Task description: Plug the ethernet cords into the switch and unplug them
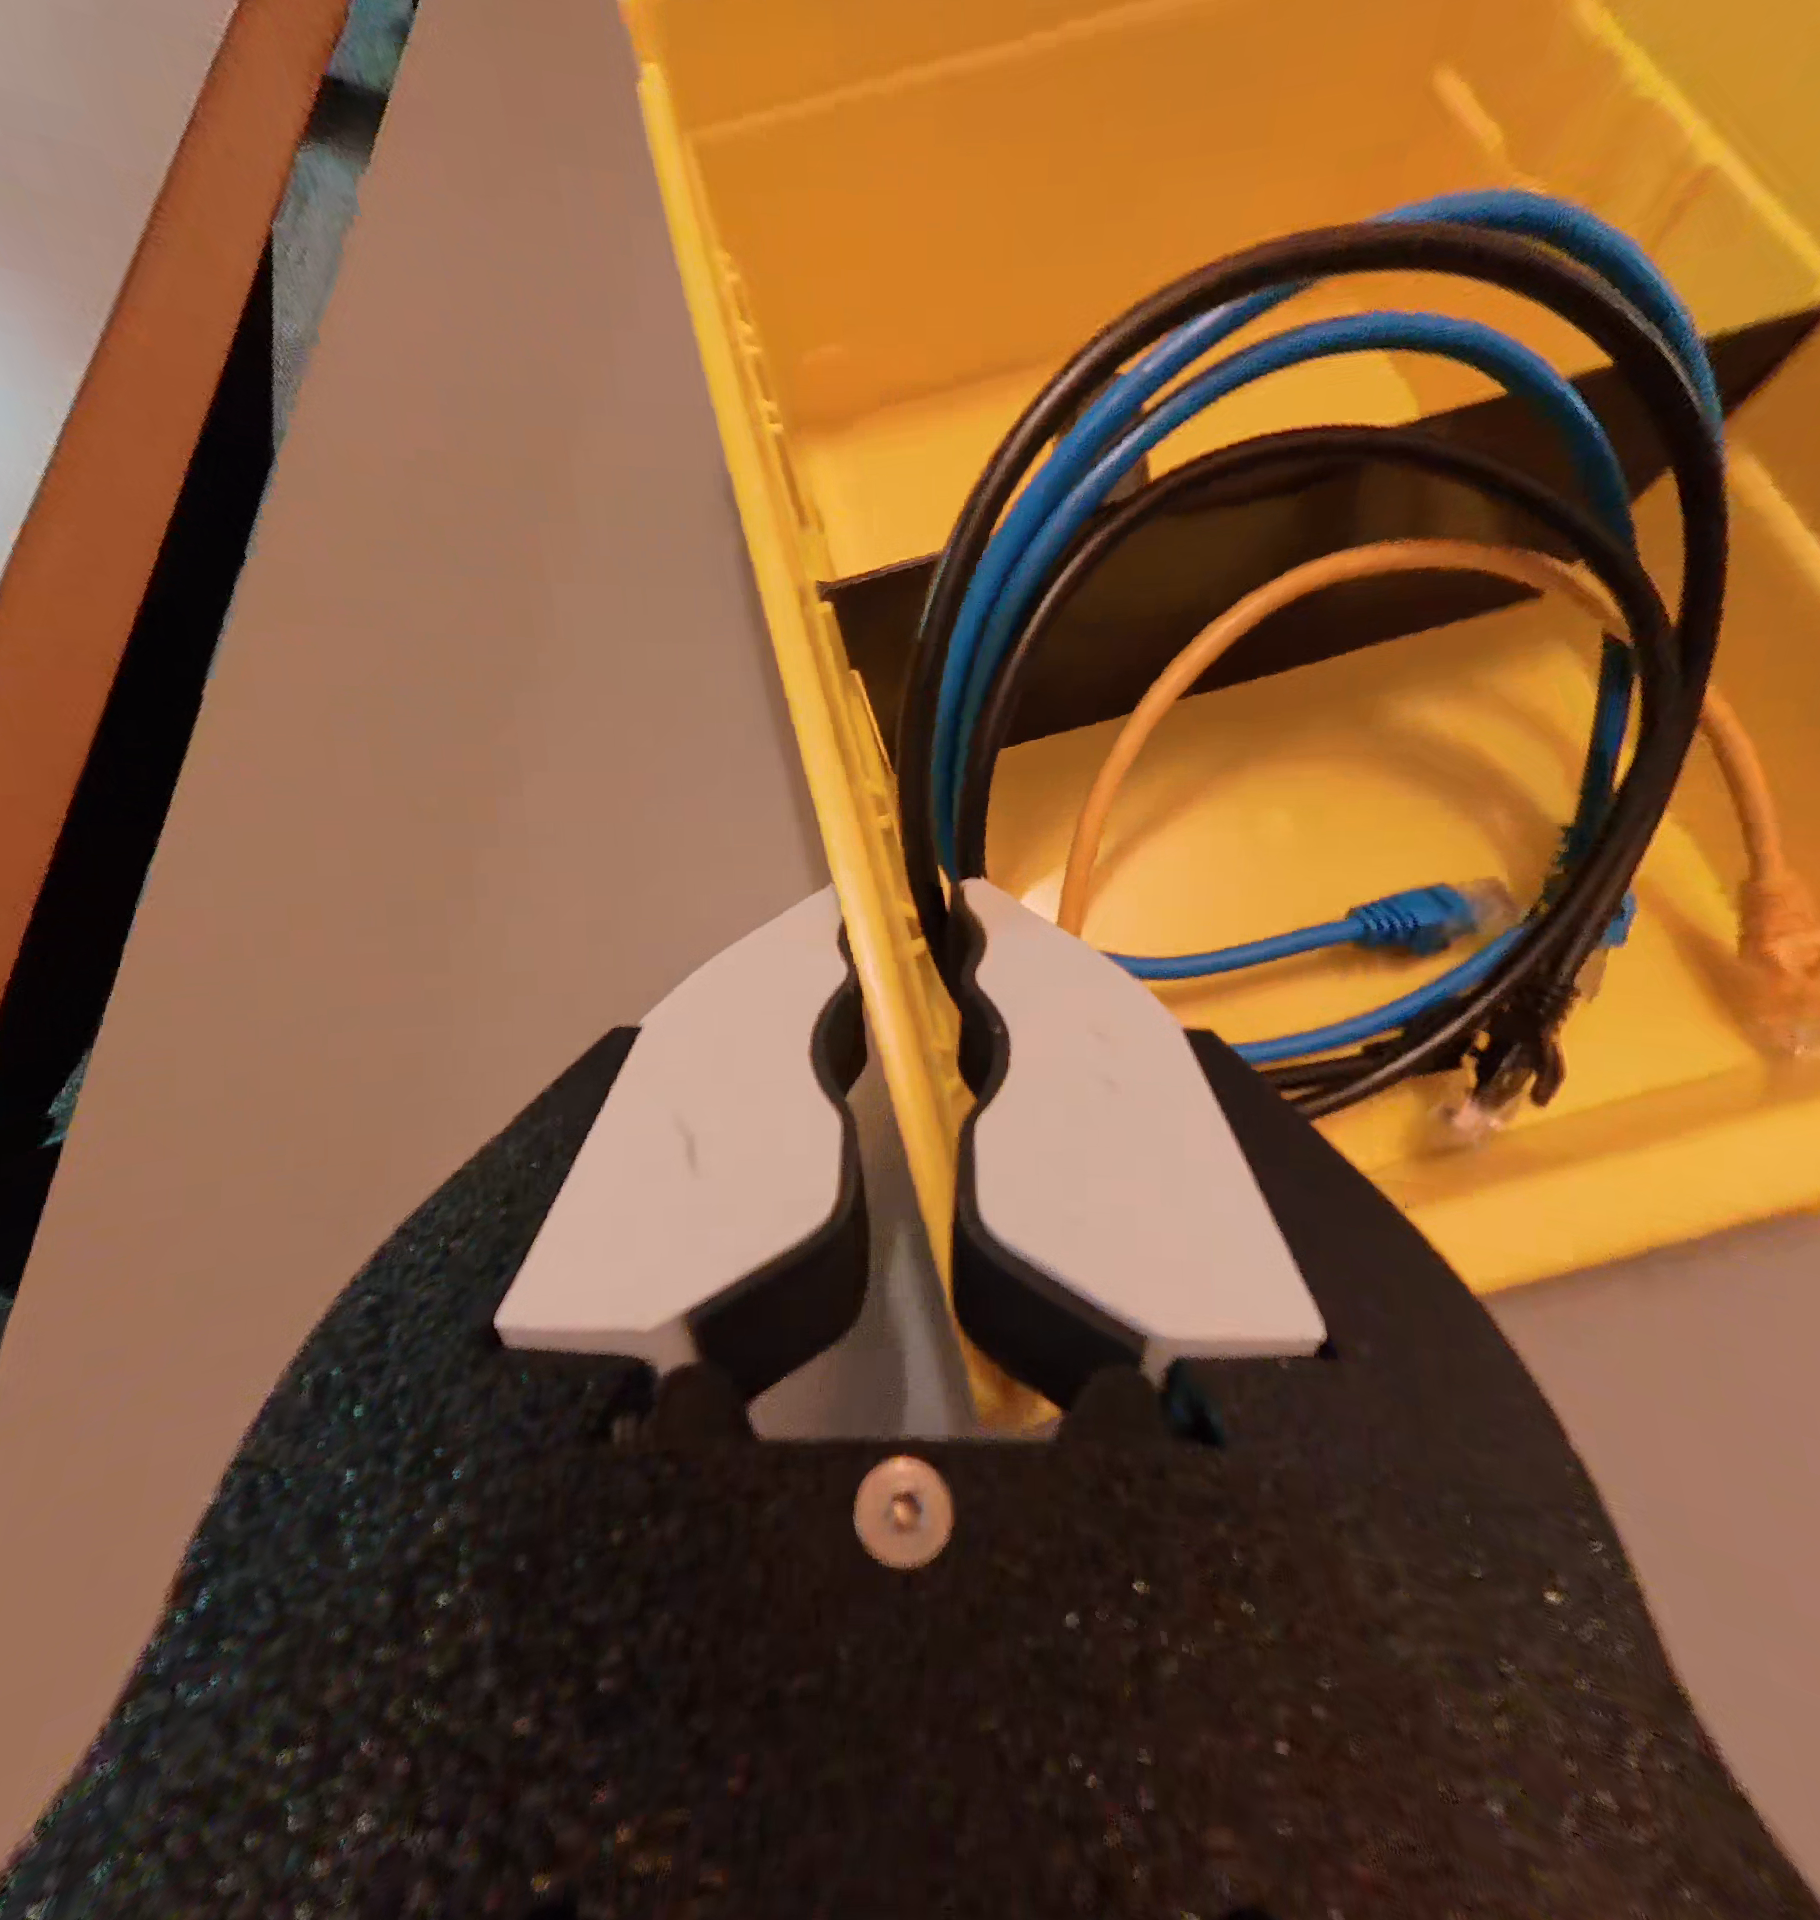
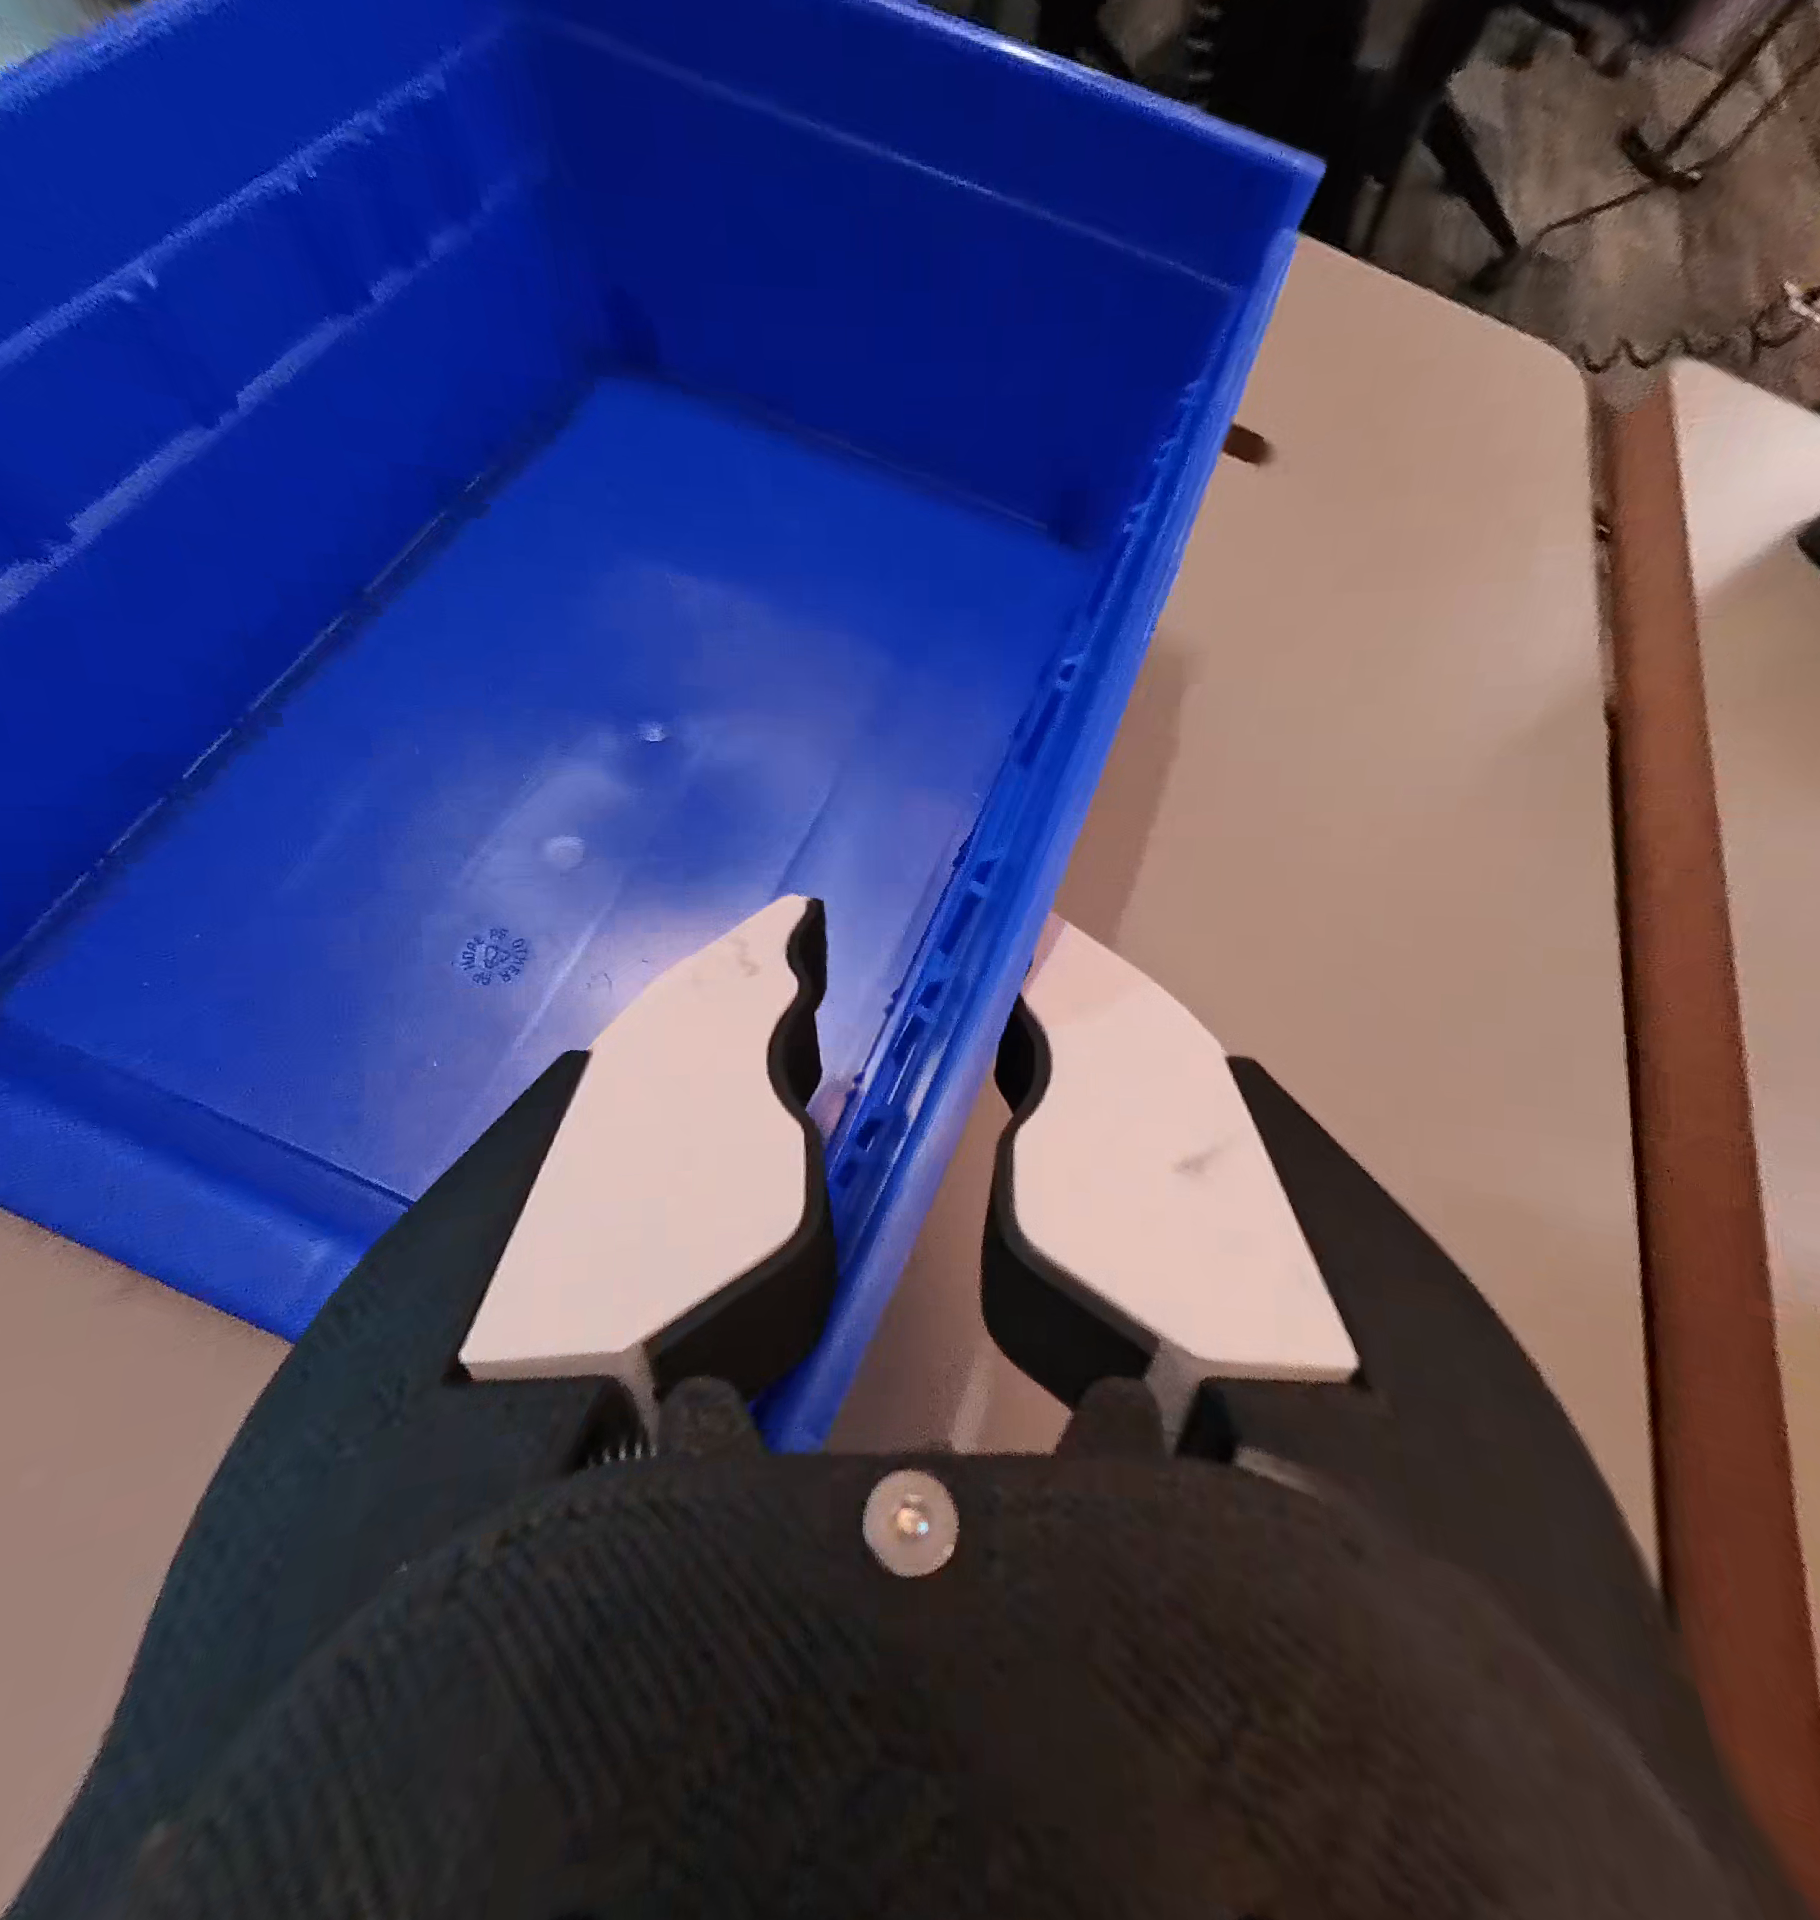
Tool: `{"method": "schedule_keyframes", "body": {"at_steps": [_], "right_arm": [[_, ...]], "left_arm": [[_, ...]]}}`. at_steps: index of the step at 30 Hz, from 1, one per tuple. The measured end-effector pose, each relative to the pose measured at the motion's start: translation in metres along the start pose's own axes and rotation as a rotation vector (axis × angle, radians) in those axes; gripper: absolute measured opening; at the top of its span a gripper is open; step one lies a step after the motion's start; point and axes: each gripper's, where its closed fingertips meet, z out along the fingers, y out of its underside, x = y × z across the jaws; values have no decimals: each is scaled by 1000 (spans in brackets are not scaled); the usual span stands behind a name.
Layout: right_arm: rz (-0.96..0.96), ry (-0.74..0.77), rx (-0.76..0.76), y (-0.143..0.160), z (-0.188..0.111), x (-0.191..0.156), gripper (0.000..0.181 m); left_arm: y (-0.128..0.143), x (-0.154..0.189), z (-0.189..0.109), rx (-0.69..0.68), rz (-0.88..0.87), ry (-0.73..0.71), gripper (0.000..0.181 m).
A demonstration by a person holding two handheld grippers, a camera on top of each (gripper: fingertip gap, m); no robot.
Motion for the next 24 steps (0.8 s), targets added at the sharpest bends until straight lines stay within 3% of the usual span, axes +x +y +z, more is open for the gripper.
{"method": "schedule_keyframes", "body": {"at_steps": [9,11,14,16,18,20,24], "right_arm": [[47,-7,-12,21,-4,24,37],[46,70,37,2,-16,36,55],[15,93,193,-42,-32,31,66],[-29,230,155,-53,-40,34,62],[-223,366,57,-52,-46,35,71],[-316,373,57,-59,-47,21,70],[-297,153,190,-87,-45,-42,64]], "left_arm": [[3,35,-6,0,-29,-71,16],[9,45,-8,-13,-9,-45,22],[9,51,-13,-3,-7,-46,33],[1,55,-20,19,-2,-40,46],[-6,58,-30,27,17,-28,52],[-19,53,-42,58,55,-50,53],[-29,42,-50,53,80,-69,52]]}}
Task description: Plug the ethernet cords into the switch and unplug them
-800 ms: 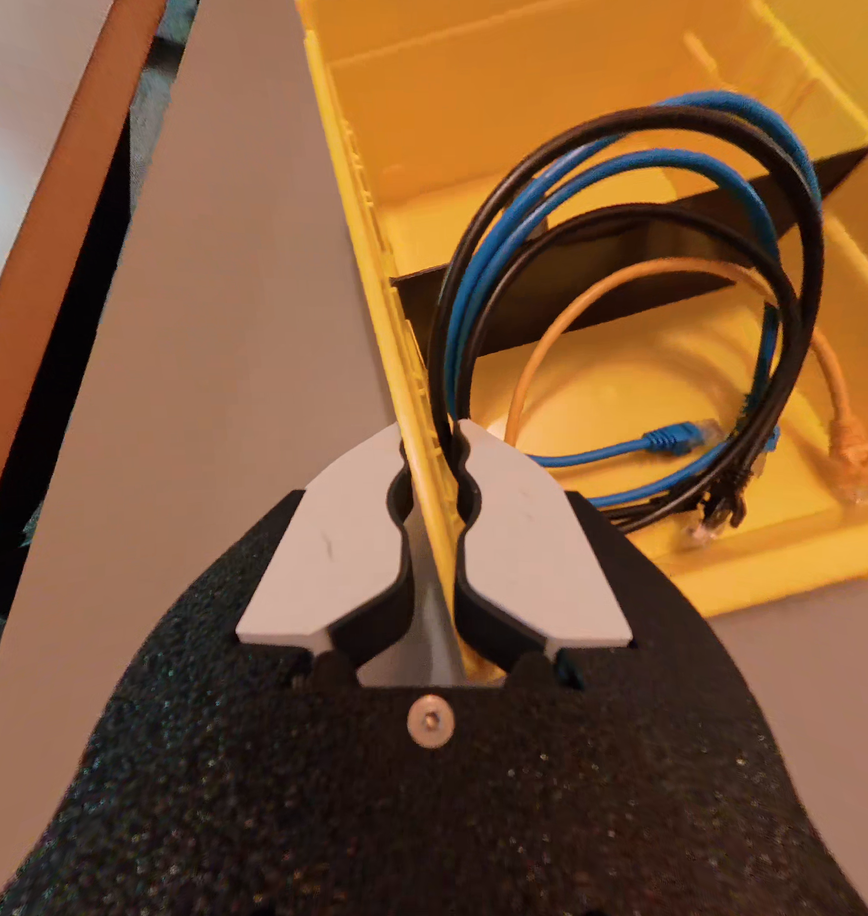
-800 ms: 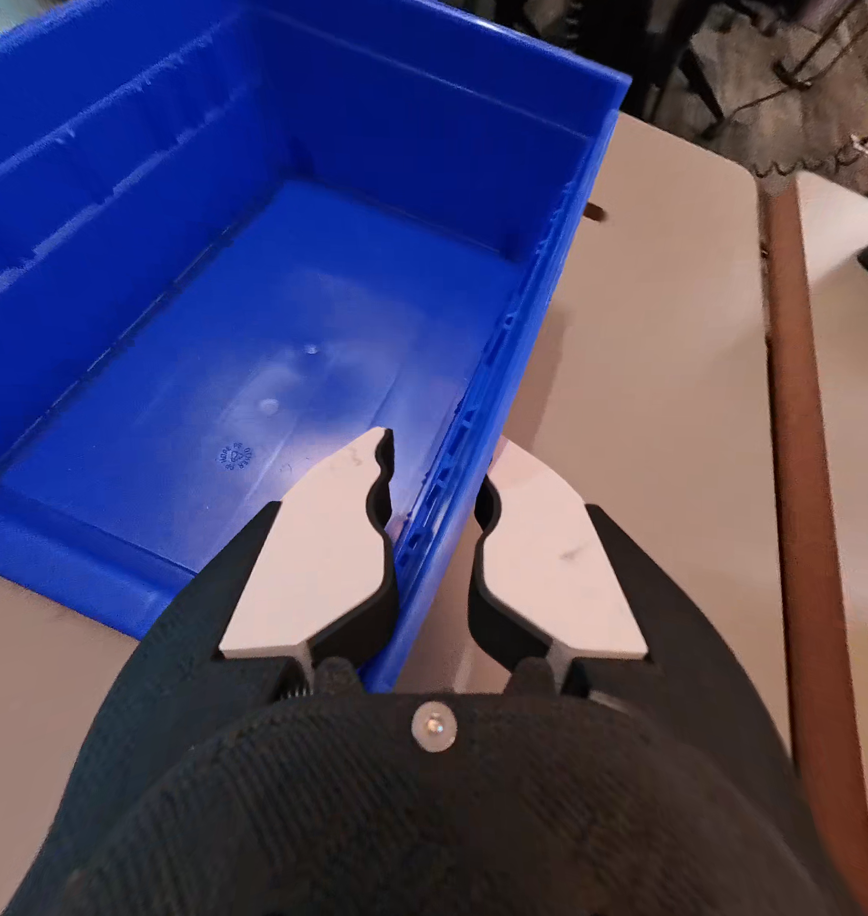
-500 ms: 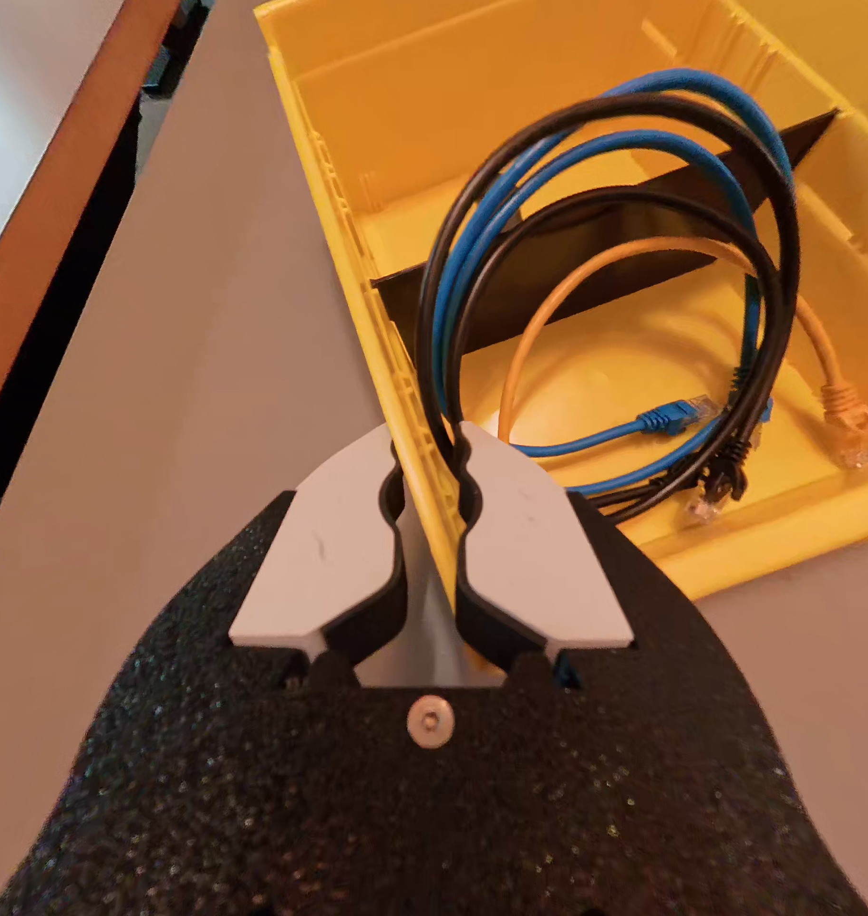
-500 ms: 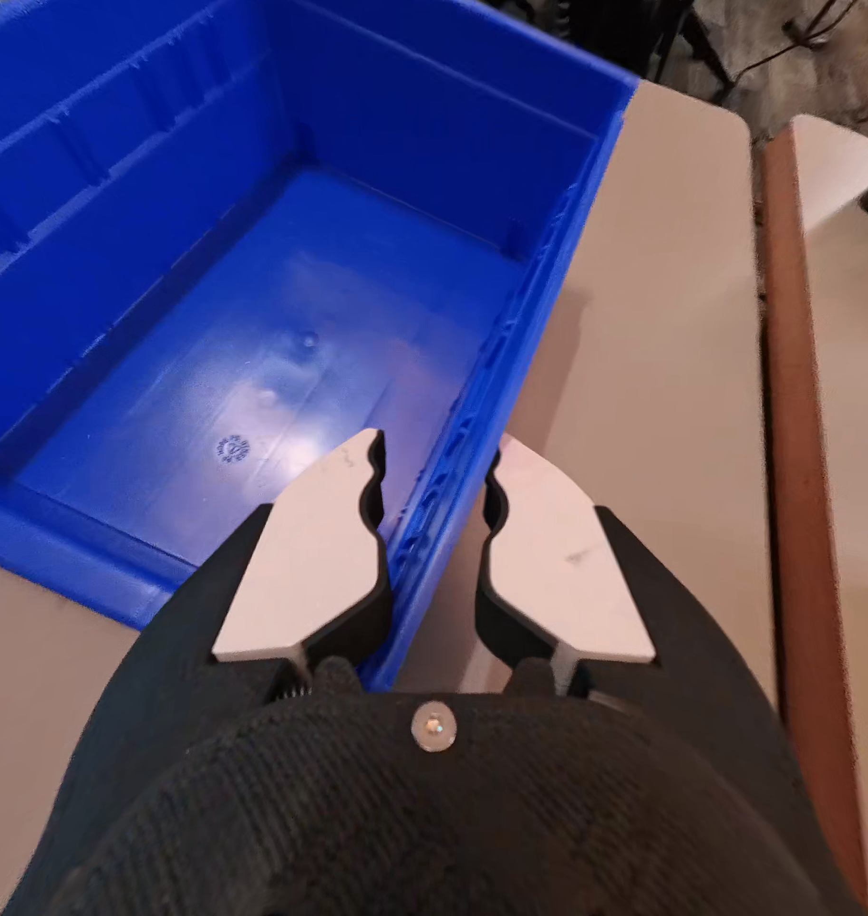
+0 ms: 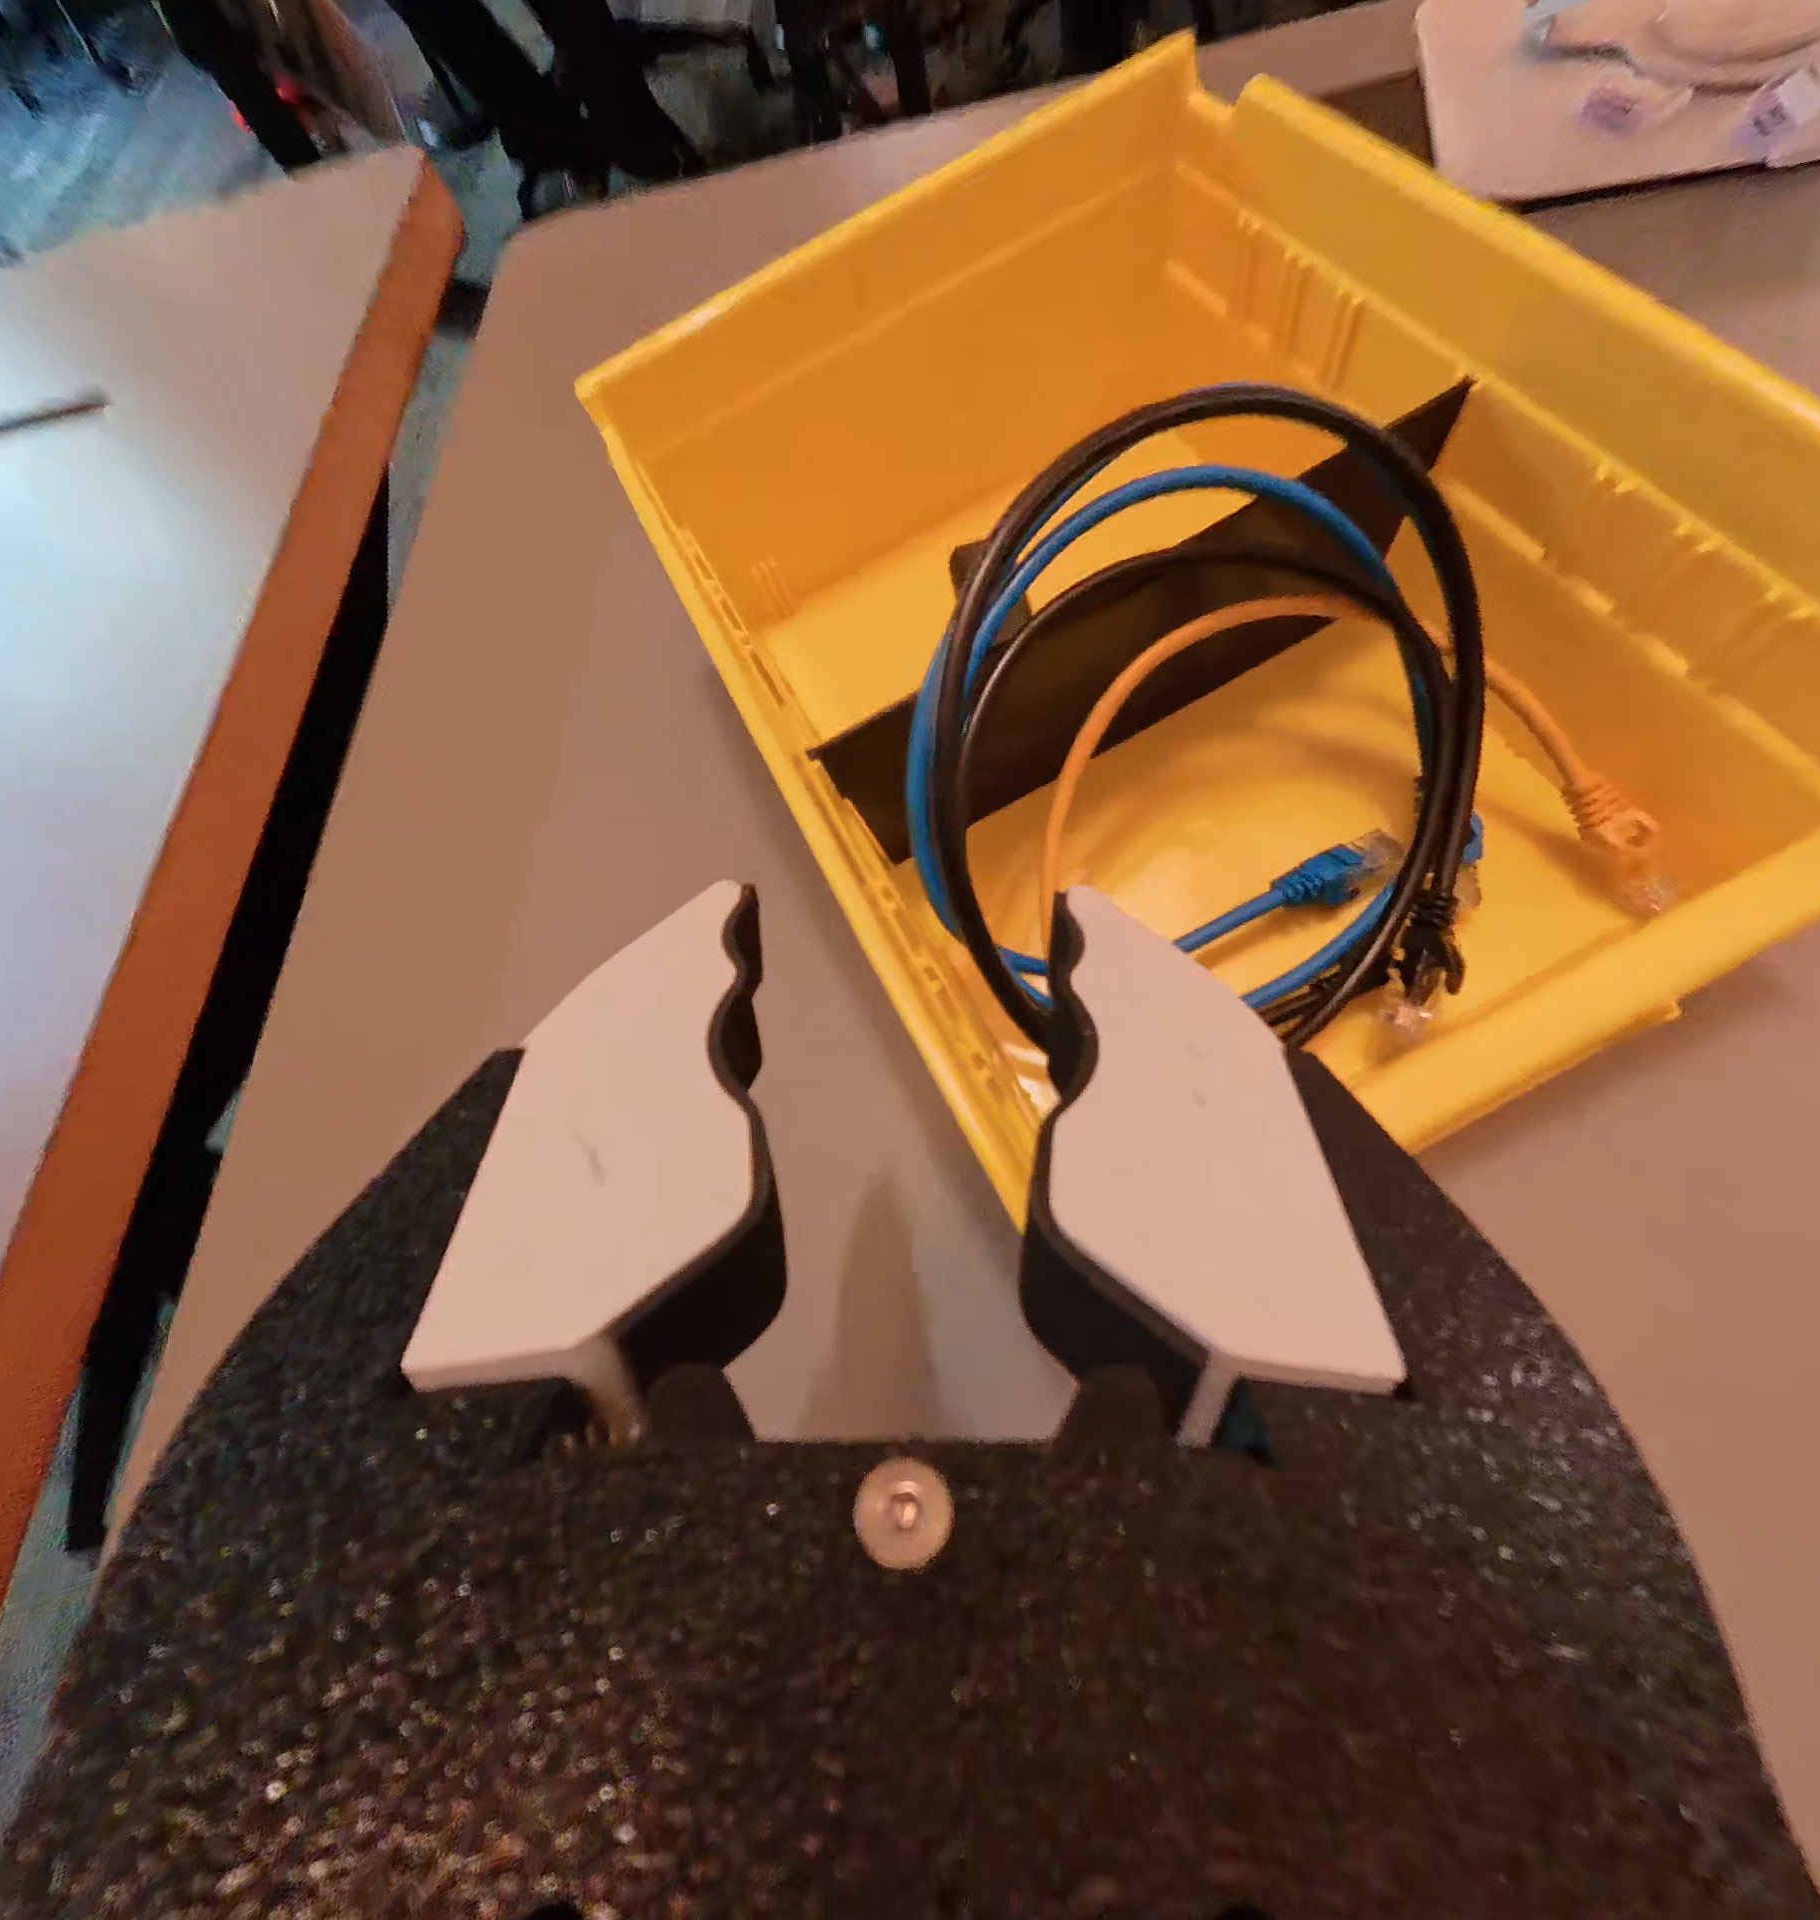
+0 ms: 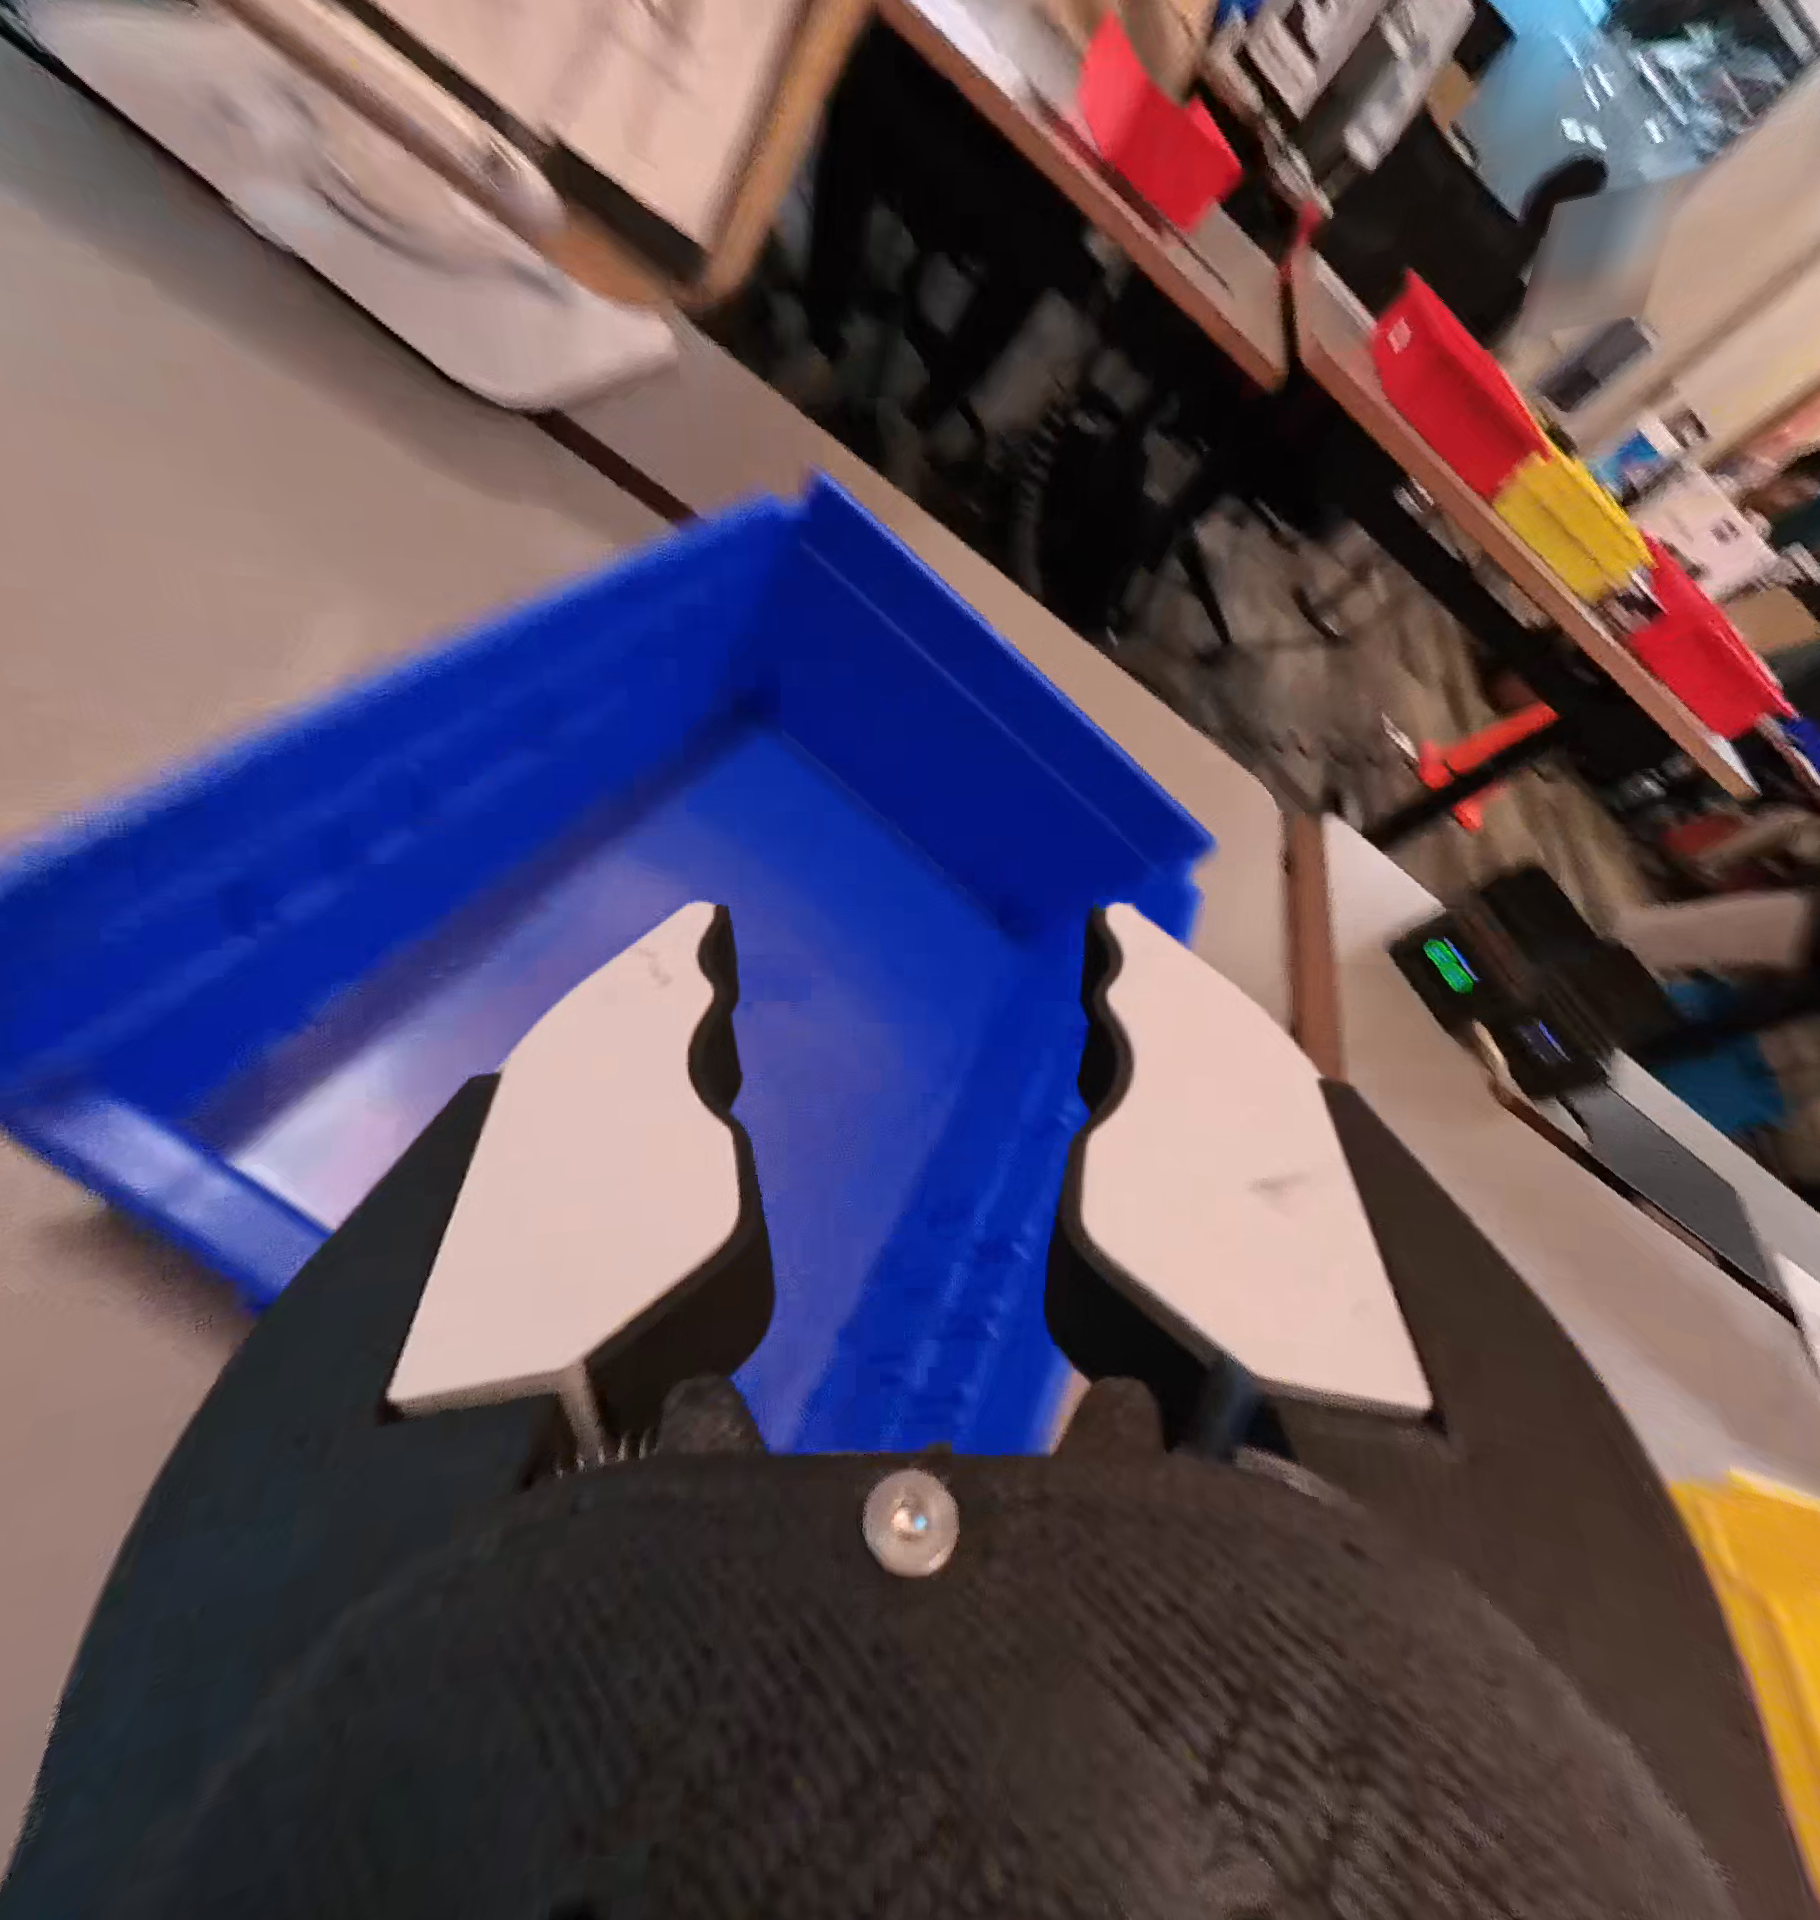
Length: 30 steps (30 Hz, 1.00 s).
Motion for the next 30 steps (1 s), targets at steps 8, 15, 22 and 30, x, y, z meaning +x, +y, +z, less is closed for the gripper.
{"method": "schedule_keyframes", "body": {"at_steps": [8,15,22,30], "right_arm": [[49,-296,229,-70,-19,-97,63],[5,-302,343,-113,-47,-148,63],[168,-423,426,-135,-73,-217,62],[98,-391,394,-150,-53,-221,67]], "left_arm": [[2,31,-17,82,-102,85,54],[10,51,-63,191,-135,181,55],[18,61,-102,372,-180,251,54],[-42,8,-65,306,-42,228,42]]}}
